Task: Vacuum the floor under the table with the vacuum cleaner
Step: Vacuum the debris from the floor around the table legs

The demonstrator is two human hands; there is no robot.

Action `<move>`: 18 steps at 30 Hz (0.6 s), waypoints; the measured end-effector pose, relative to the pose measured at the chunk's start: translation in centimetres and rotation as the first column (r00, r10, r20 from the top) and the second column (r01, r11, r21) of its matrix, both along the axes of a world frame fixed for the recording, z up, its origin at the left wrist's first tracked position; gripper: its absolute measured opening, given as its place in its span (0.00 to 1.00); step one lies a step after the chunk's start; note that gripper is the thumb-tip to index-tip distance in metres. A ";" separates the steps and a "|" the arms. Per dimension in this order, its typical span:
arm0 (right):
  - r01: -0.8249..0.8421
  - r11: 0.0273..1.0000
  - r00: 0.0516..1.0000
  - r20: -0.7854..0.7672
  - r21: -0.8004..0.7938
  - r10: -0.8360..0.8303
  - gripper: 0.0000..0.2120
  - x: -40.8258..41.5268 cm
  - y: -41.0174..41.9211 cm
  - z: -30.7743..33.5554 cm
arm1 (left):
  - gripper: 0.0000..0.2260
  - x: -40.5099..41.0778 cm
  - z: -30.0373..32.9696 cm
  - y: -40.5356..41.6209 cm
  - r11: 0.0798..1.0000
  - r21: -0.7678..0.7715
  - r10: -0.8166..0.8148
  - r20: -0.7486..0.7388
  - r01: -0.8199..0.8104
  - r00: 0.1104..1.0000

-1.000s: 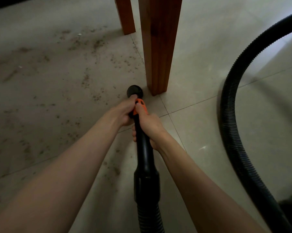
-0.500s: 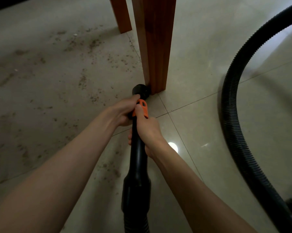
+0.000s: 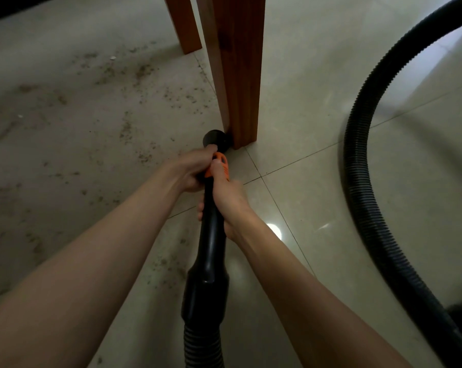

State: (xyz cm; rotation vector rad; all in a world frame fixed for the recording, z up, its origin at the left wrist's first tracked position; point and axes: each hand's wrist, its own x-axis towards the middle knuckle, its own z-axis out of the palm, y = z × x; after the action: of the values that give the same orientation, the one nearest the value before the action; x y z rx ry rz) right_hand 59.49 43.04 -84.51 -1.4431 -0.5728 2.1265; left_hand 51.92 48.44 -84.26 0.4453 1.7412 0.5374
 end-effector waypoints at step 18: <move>0.109 0.988 0.993 -0.034 -0.109 -0.113 0.26 1.3 -6.0 2.0 | 0.18 2.0 0.9 -6.0 0.992 -0.026 -0.122 -0.026 0.121 0.992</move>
State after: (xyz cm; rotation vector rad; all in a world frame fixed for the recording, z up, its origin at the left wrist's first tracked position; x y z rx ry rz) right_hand 60.77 36.99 -82.54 -1.4506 -0.3590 2.1213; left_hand 53.88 42.43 -83.34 0.5397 1.7327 0.4242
